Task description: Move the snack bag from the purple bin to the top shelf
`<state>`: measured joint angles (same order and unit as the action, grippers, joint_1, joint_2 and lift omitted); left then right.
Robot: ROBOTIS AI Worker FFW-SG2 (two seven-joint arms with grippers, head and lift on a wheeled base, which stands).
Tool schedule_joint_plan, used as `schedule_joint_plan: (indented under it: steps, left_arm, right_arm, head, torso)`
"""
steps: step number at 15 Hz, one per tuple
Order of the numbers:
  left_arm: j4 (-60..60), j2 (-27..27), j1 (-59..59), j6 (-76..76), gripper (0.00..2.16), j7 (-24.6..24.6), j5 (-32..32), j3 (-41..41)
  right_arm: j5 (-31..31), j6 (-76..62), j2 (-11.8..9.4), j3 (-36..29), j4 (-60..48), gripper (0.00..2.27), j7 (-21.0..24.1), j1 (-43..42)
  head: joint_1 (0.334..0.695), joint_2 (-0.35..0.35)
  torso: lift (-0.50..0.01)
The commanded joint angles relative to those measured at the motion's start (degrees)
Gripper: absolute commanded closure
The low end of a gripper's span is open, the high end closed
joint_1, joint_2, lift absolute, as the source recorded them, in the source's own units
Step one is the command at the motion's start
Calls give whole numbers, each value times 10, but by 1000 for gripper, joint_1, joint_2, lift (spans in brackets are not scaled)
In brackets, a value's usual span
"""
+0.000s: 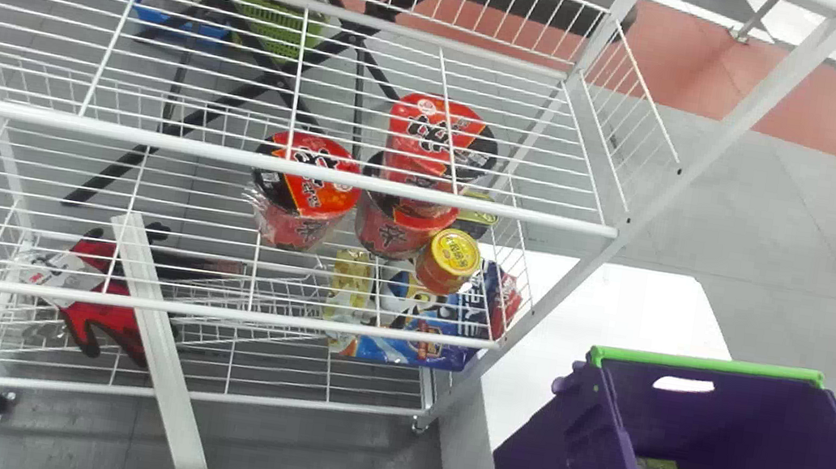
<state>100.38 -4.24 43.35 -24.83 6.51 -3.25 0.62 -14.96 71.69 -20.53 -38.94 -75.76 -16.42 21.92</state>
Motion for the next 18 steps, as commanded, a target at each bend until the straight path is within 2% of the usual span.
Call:
schedule_joint_plan:
  steps: [1,9,11,12,13,14,15,18]
  left_arm:
    - [-5,0,-2,-9,73,2,-2,0]
    - [-17,0,-9,-19,73,-1,-5,-4]
    - [-17,-1,-9,-19,73,-2,-5,-5]
    - [-19,-1,-10,-19,73,-2,-6,-6]
    - [-19,0,-10,-19,73,-2,-7,-7]
    - [-19,-1,-10,-19,73,-2,-8,-7]
    - [-19,-1,-10,-21,73,-2,-8,-7]
    - [-21,0,-10,-19,73,-2,-8,-7]
  right_arm:
    - [11,-58,1,30,35,26,-1,0]
    - [27,-95,15,74,69,29,-5,0]
    - [31,-100,16,78,69,110,-4,-1]
    - [35,-104,15,78,69,323,-6,-1]
    - [35,-109,15,77,69,907,-6,-1]
    - [27,-107,18,70,69,1895,3,-1]
    - [18,-107,21,65,67,2229,23,-2]
    - [16,-76,29,49,19,2250,32,8]
  head:
    - [695,-350]
    - [695,-350]
    - [695,-350]
    - [695,-350]
    - [695,-350]
    - [695,-350]
    - [695,-350]
    - [695,-350]
  torso:
    - [-453]
    - [-453]
    - [-453]
    - [-453]
    - [-453]
    - [-453]
    - [-453]
    - [-453]
